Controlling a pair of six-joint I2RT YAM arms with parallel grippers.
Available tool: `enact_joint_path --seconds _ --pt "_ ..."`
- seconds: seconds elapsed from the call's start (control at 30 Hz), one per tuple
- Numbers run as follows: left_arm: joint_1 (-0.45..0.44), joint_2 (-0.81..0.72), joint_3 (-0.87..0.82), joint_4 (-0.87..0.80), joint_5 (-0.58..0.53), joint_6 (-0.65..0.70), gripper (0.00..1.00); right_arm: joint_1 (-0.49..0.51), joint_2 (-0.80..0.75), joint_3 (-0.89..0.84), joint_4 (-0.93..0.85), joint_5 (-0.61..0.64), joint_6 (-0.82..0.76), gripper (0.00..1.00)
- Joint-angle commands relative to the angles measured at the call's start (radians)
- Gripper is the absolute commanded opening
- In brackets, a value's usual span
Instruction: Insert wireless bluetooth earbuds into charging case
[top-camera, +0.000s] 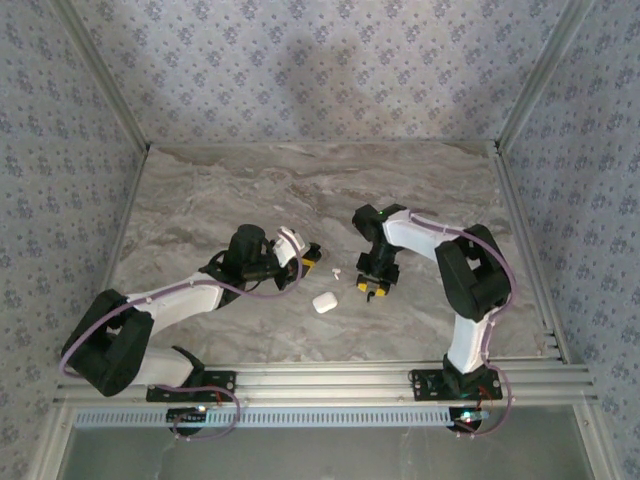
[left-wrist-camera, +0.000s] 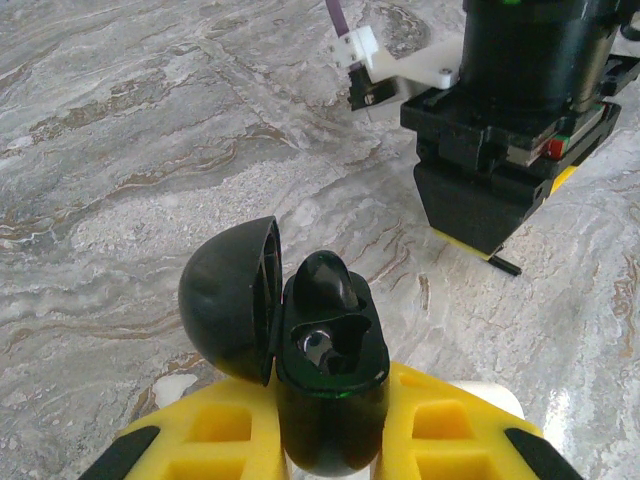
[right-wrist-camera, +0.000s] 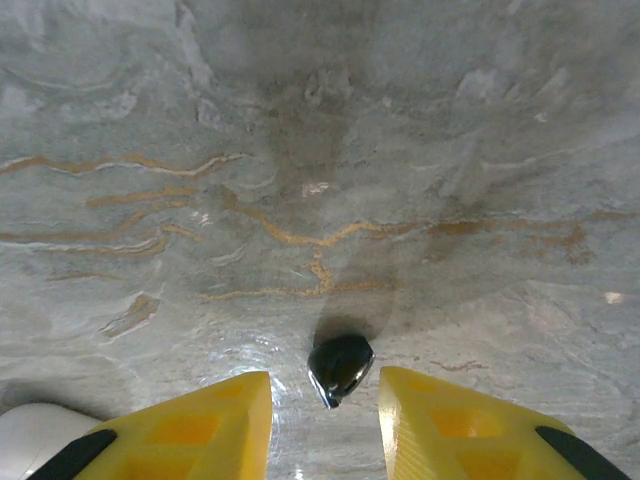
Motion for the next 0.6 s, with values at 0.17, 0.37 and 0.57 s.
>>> enact_joint_path --seconds 0.17,0.37,0.57 --pt "-0.004 -0.016 0.016 0.004 -0.008 0.006 0.13 0.013 0.033 0.008 -0.021 0.009 -0.025 0.32" --pt "-0.004 -0.017 0.017 0.002 -0.009 0.009 0.13 0.012 0.042 -0.002 0.003 0.009 -0.032 0.29" --pt "-0.004 -0.019 0.016 0.000 -0.009 0.009 0.13 0.009 0.053 -0.002 0.006 0.010 -0.042 0.25"
